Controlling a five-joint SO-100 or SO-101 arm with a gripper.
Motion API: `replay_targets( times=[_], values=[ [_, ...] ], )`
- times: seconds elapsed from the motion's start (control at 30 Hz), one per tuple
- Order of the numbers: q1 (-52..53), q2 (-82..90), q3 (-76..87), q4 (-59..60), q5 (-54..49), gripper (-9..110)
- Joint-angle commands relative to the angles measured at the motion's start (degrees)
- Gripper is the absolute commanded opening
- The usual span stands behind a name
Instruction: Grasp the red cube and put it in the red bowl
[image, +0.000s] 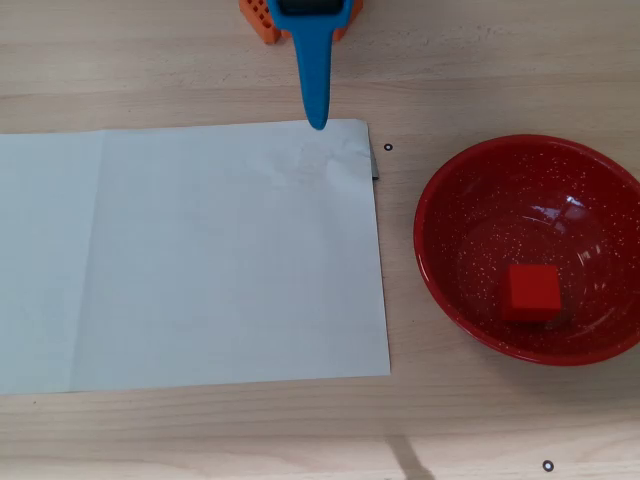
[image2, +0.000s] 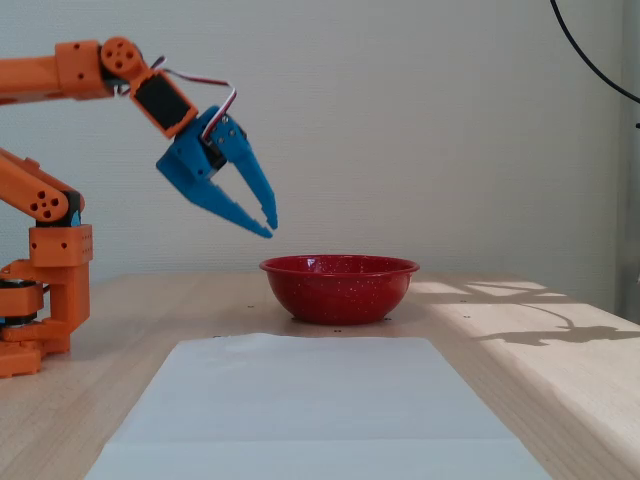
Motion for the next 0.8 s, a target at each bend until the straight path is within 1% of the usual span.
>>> replay_targets(
  times=[0.0, 0.23, 0.43, 0.57, 0.63, 0.77],
  values=[
    [-0.97, 7.03, 1.76, -5.8, 0.53, 0],
    [-1.76, 17.14, 20.3, -18.98, 0.35, 0],
    [-2.2, 24.96, 33.84, -26.19, 0.53, 0],
    [-2.11, 29.79, 40.34, -26.81, -0.26, 0],
    [-1.76, 31.46, 40.34, -21.36, -1.58, 0],
    [-1.14, 32.61, 40.34, -14.24, -3.78, 0]
  ],
)
